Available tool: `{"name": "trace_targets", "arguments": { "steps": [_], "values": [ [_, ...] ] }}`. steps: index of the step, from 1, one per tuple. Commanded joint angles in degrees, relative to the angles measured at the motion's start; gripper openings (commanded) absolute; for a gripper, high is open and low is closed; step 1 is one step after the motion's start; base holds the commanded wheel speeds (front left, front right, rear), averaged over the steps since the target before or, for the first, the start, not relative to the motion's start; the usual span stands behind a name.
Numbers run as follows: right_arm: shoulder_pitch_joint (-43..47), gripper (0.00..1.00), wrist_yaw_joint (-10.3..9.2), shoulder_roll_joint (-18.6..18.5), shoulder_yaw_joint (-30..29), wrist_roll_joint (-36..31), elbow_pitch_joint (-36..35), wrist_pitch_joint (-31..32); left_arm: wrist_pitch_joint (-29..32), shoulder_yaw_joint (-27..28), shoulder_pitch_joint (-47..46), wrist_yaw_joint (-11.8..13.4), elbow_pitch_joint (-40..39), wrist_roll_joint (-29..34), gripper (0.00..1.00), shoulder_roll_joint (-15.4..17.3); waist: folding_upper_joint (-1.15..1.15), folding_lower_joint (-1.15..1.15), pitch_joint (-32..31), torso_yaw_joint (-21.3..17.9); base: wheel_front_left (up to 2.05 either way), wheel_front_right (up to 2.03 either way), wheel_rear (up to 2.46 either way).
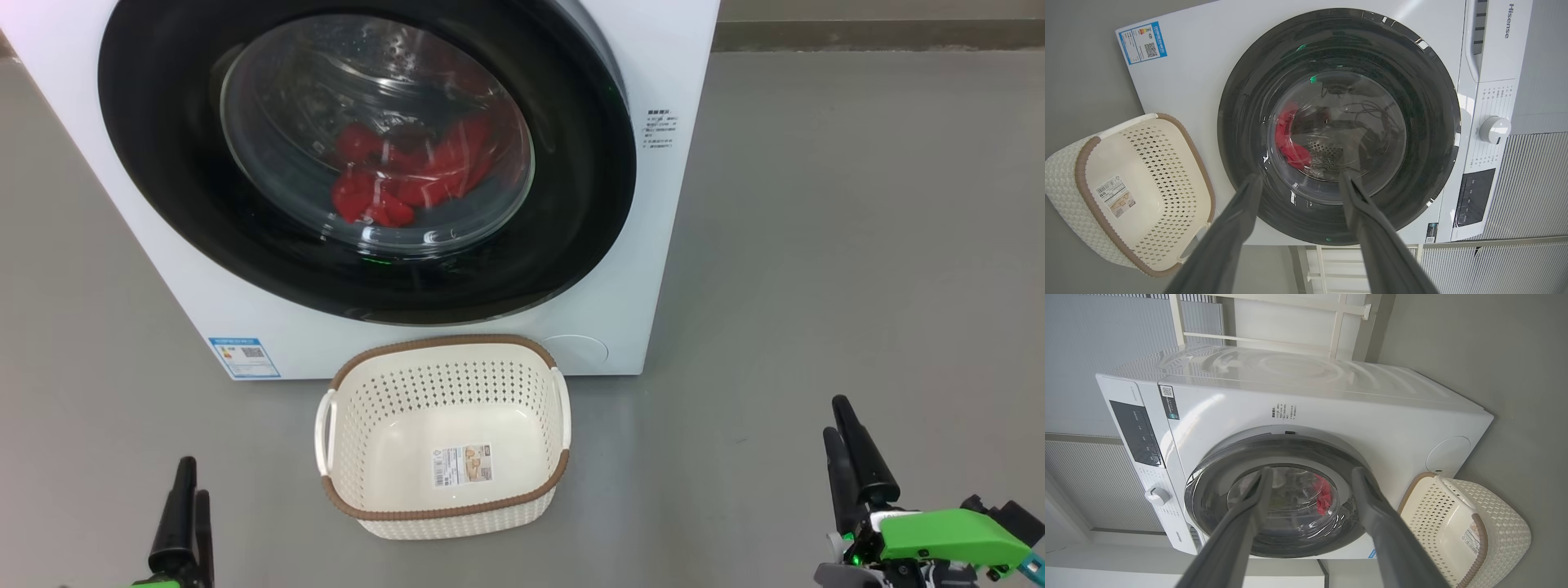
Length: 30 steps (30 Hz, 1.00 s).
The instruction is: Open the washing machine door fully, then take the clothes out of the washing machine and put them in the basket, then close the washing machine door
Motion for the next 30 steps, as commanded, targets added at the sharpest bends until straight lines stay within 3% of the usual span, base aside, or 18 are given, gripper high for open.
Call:
{"name": "trace_targets", "arguments": {
  "steps": [1,15,30],
  "values": [
    [-2.8,1.0,0.03,-0.7,0.8,-1.0,-2.0,-0.7,-0.5,0.4,-2.1,-0.3,-2.1,0.7,1.0,1.4,0.0,-0.01,0.0,0.0,0.0,0.0,0.0],
    [-3.9,1.0,0.04,-1.3,3.7,-9.4,-3.6,-3.0,-4.9,-3.5,-2.2,-0.3,-4.0,8.1,1.0,5.6,0.0,-0.01,0.0,0.1,0.0,0.0,0.0],
    [-4.9,1.0,0.05,-2.4,7.1,-21.6,-4.1,-5.4,-7.3,-4.0,-2.2,-0.4,-5.4,19.0,1.0,6.8,0.0,-0.01,-0.1,0.3,0.0,0.0,0.0]
  ]
}}
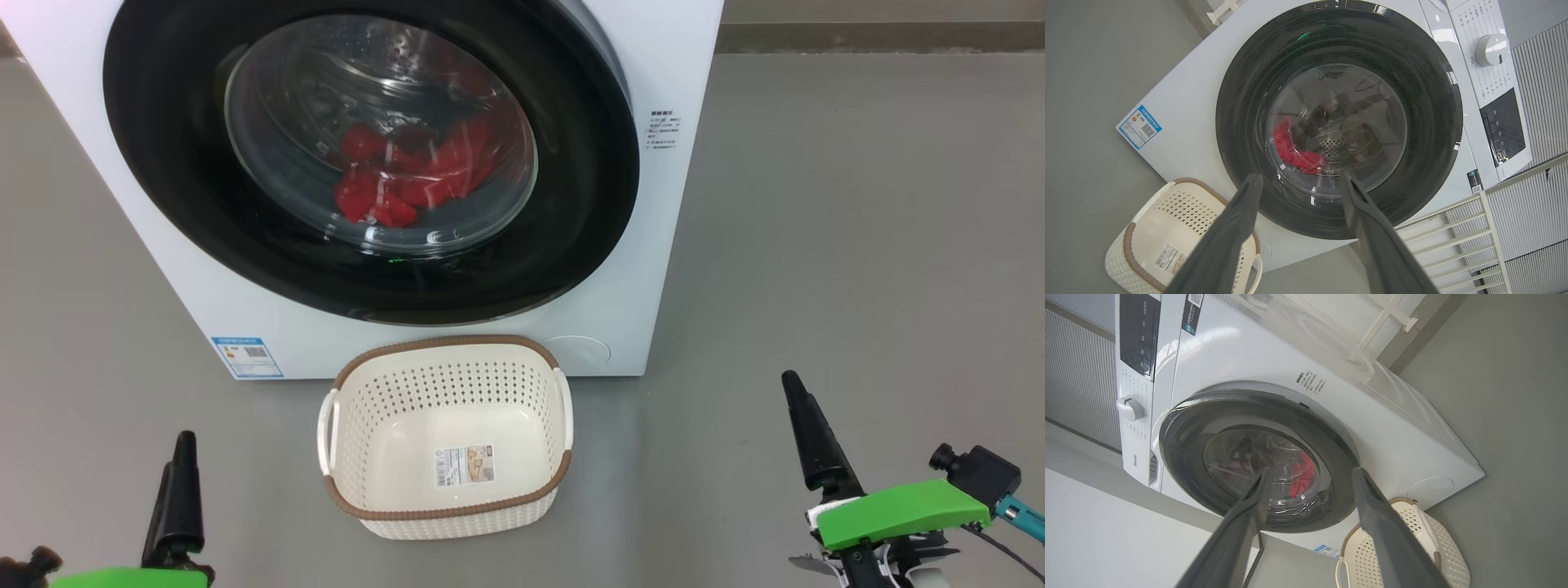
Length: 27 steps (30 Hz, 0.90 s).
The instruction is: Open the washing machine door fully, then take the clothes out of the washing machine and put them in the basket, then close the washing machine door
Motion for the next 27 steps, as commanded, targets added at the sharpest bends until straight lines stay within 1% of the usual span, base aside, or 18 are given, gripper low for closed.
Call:
{"name": "trace_targets", "arguments": {
  "steps": [1,8,15,27],
  "values": [
    [-3.2,1.0,0.05,-0.7,1.3,-2.2,-1.6,-0.8,-0.7,0.9,-2.2,-0.4,-1.9,1.8,1.0,1.5,0.0,-0.01,0.0,0.0,0.0,0.0,0.0],
    [-3.8,1.0,0.05,-1.1,2.5,-11.0,-0.9,-1.9,-1.9,0.4,-2.2,-0.4,-2.1,8.9,1.0,2.1,0.0,-0.01,0.0,0.2,0.0,0.0,0.0],
    [-4.1,1.0,0.06,-0.6,3.2,-19.8,-0.5,-3.1,-3.0,0.2,-2.2,-0.5,-1.9,16.7,1.0,2.5,0.0,-0.01,0.1,0.1,0.0,0.0,0.0],
    [-4.2,1.0,0.07,0.5,1.4,-33.7,0.5,-5.1,-5.1,0.9,-2.3,-0.6,-0.7,28.7,1.0,2.8,0.0,-0.01,0.1,0.2,0.0,0.0,0.0]
  ]
}}
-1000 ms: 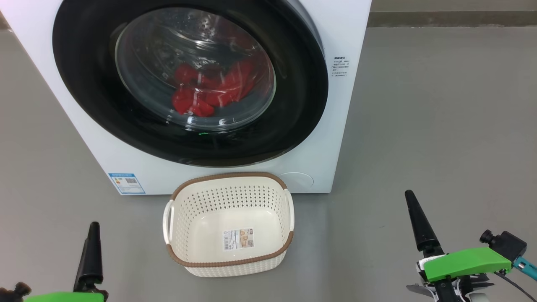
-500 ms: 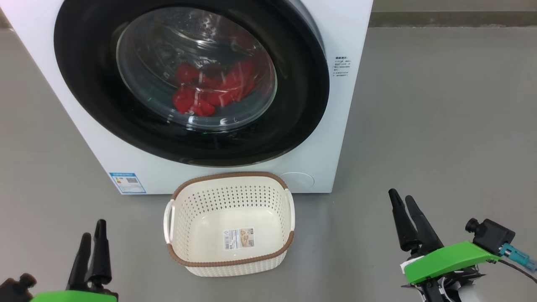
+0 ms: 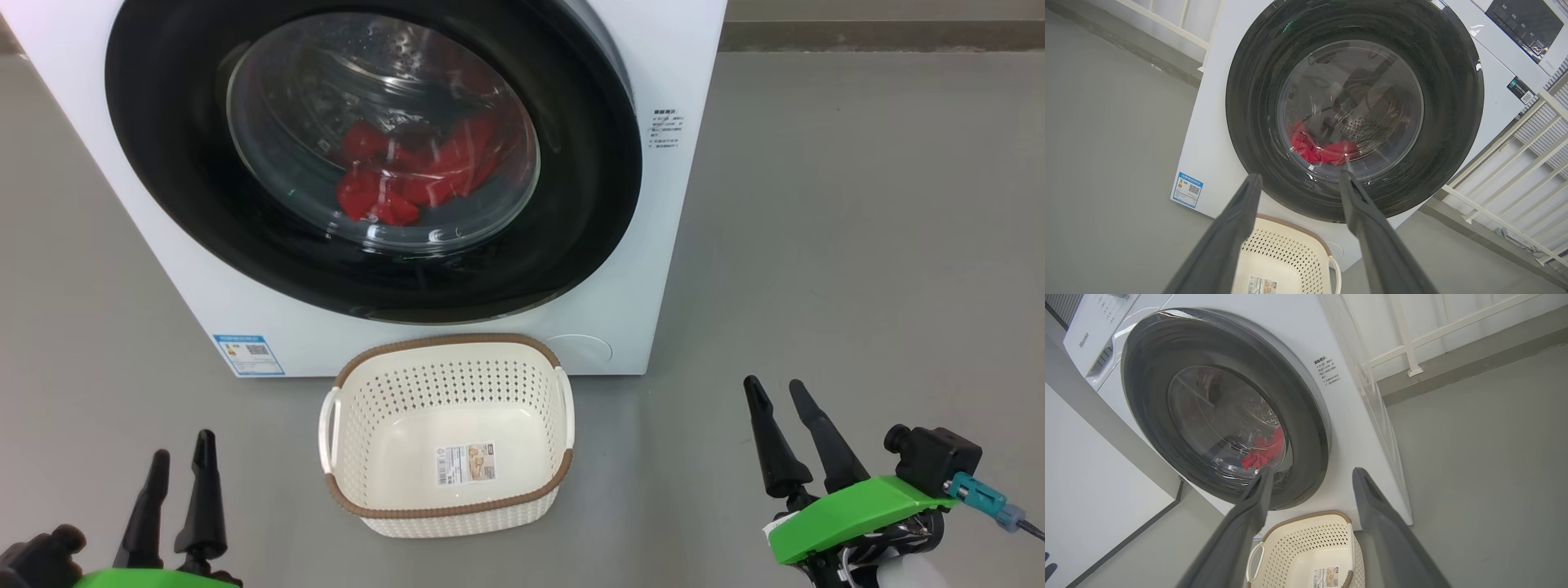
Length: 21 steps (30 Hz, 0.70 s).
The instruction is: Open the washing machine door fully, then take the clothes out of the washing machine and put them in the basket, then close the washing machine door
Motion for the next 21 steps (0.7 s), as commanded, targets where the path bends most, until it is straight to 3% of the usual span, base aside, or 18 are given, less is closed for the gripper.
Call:
{"name": "trace_targets", "arguments": {
  "steps": [1,21],
  "values": [
    [-2.7,1.0,0.07,0.1,0.8,-2.3,-1.5,-0.9,-0.9,1.4,-2.4,-0.5,-1.4,2.0,1.0,1.6,0.0,0.0,0.0,0.0,0.0,0.0,0.0],
    [-3.5,1.0,0.08,0.8,0.9,-16.5,-1.7,-4.3,-4.3,-0.1,-2.7,-0.6,-2.7,13.7,1.0,3.2,0.0,0.0,-0.2,0.3,0.0,0.0,0.0]
  ]
}}
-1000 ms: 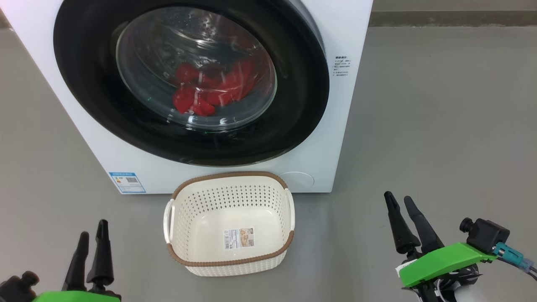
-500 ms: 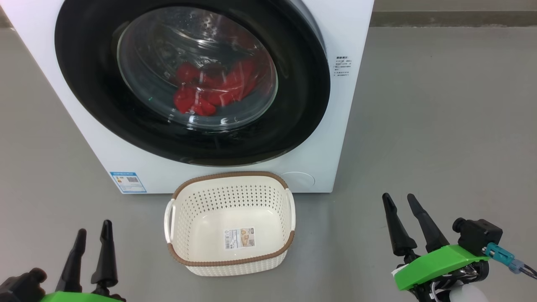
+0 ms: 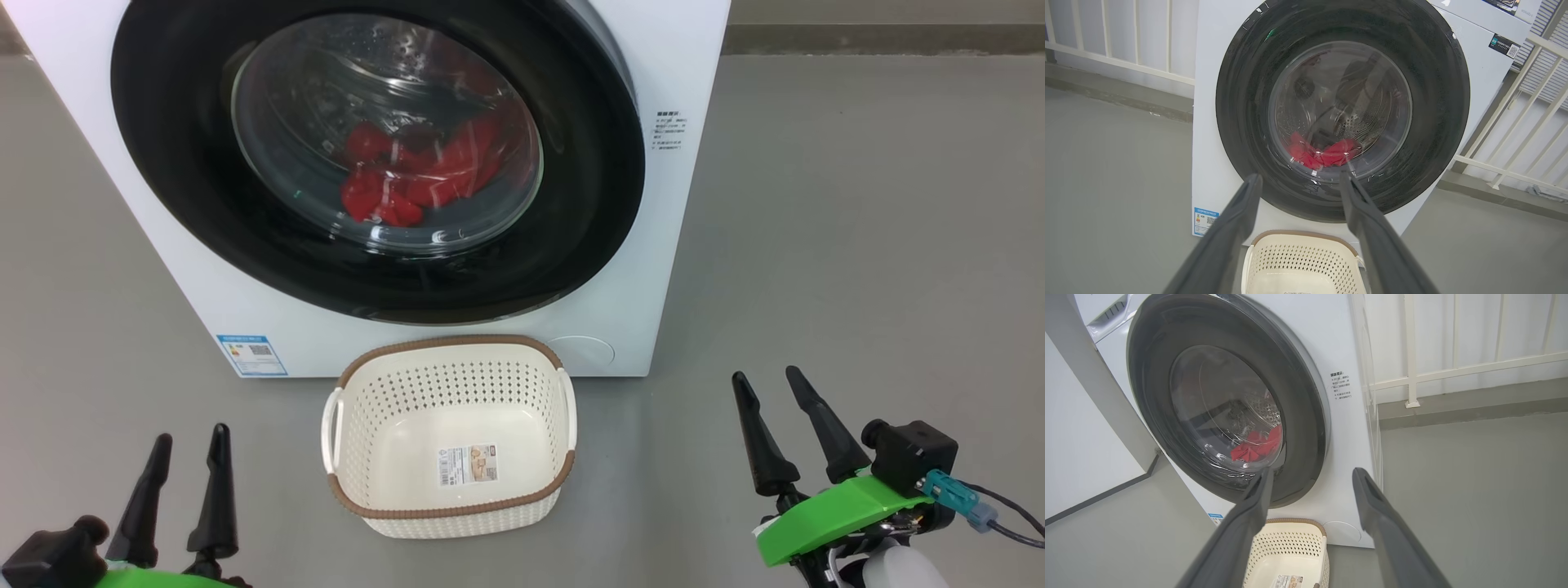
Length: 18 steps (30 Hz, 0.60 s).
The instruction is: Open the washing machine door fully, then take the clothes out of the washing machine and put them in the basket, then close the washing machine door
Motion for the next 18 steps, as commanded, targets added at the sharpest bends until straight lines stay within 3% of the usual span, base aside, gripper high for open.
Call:
{"name": "trace_targets", "arguments": {
  "steps": [1,11,18],
  "values": [
    [-2.9,1.0,0.08,0.2,1.6,-1.7,-1.6,-0.9,-0.8,1.6,-2.7,-0.5,-1.8,1.4,1.0,1.6,0.0,0.0,0.0,0.0,0.0,0.0,0.0],
    [-3.2,1.0,0.09,0.3,2.3,-7.9,-2.0,-2.6,-2.4,1.0,-2.9,-0.6,-2.5,6.6,1.0,2.6,0.0,0.0,-0.2,0.1,0.0,0.0,0.0],
    [-3.2,1.0,0.09,0.3,2.2,-8.1,-2.1,-2.7,-2.5,1.2,-2.9,-0.6,-2.6,6.7,1.0,2.6,0.0,0.0,-0.1,0.1,0.0,0.0,0.0]
  ]
}}
